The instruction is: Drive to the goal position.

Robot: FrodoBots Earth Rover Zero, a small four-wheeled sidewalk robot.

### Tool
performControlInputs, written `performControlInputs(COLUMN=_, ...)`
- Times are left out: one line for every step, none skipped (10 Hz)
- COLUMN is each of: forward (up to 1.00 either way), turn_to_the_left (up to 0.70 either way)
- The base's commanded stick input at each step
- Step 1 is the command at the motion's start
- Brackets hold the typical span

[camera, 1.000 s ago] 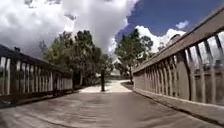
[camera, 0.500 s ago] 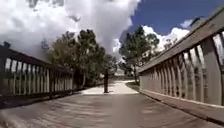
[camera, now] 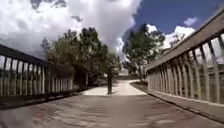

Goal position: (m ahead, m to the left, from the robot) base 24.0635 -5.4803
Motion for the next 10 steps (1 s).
performControlInputs(forward=0.85, turn_to_the_left=0.26)
performControlInputs(forward=0.85, turn_to_the_left=0.12)
performControlInputs(forward=0.85, turn_to_the_left=0.00)
performControlInputs(forward=0.85, turn_to_the_left=0.00)
performControlInputs(forward=0.85, turn_to_the_left=0.00)
performControlInputs(forward=0.85, turn_to_the_left=0.00)
performControlInputs(forward=0.85, turn_to_the_left=0.00)
performControlInputs(forward=0.85, turn_to_the_left=0.00)
performControlInputs(forward=0.85, turn_to_the_left=0.00)
performControlInputs(forward=0.85, turn_to_the_left=0.00)
